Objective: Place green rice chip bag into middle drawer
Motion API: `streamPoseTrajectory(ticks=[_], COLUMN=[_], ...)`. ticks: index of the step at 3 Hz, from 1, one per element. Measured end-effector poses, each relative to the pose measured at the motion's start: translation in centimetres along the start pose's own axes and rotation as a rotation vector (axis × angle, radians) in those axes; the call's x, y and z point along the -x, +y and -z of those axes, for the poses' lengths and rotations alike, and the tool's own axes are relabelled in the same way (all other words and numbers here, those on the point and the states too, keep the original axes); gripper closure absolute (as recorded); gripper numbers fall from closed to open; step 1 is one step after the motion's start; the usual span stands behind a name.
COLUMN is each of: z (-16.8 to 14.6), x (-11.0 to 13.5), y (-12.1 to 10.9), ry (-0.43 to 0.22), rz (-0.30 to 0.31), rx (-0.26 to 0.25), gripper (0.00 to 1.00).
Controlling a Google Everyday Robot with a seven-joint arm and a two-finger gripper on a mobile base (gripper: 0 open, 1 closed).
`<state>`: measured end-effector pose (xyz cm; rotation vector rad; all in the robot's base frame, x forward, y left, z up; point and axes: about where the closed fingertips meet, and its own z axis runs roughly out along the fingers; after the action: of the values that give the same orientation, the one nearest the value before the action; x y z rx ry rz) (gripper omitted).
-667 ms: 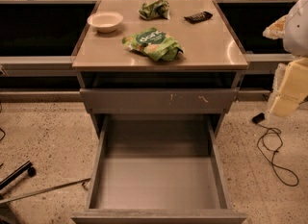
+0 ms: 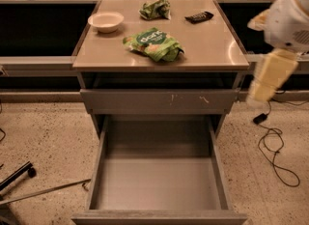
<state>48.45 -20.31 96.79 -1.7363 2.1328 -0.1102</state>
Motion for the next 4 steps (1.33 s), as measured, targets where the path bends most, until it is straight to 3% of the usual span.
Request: streamPoseTrajectory(ticks=[1, 2, 3, 4], z=[-4.4, -9.2, -9.4, -9.0], x=[4.0, 8.7, 10.1, 10.0], y=[-7.6, -14.4, -16.8, -16.7], ry=[-0.053, -0.109, -0.145, -0.145], rz=[0.096, 0.168, 0.167, 0.166], rx=[-0.078, -0.115, -0.142, -0.147], gripper=[0.0, 0.0, 0.0, 0.0])
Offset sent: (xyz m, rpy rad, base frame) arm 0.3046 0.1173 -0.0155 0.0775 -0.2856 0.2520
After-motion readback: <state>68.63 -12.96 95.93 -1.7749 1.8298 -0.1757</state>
